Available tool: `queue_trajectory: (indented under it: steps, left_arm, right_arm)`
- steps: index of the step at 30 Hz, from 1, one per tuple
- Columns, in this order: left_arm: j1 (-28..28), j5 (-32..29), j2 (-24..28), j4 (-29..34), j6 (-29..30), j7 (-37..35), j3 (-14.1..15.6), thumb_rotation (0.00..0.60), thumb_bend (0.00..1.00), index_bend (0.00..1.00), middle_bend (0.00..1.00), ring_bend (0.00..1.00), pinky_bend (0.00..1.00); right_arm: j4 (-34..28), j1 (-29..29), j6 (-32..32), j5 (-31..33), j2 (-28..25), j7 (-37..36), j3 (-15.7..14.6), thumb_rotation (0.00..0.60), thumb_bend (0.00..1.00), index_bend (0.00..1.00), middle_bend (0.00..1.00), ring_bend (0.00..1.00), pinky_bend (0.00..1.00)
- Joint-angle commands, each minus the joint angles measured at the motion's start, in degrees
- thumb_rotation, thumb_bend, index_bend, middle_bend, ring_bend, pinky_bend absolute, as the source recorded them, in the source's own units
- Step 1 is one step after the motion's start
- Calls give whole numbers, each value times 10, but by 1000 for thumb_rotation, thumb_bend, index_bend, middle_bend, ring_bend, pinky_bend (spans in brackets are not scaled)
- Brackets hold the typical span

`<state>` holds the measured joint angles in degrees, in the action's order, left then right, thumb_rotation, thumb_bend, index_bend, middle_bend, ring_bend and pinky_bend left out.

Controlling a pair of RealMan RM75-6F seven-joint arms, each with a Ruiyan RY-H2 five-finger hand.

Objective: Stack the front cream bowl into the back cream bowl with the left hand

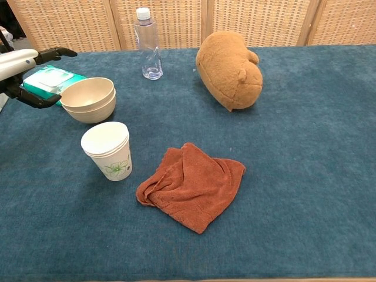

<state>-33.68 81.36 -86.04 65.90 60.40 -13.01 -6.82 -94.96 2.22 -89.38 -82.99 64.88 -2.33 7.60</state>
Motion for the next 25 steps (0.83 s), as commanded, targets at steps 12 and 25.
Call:
queue_trajectory:
  steps: [12,25]
  left_arm:
    - [145,10,124,154,196,72,38,600,416,0,0,0,0]
    - [241,-8,191,260,250,103,76,600,416,0,0,0,0]
  right_arm:
    - [-18,-1,9,-10,-11,31,-13,600,0,0,0,0,0]
    - [-17,-4,-3,-14,-14,31,-11,600,0,0,0,0,0]
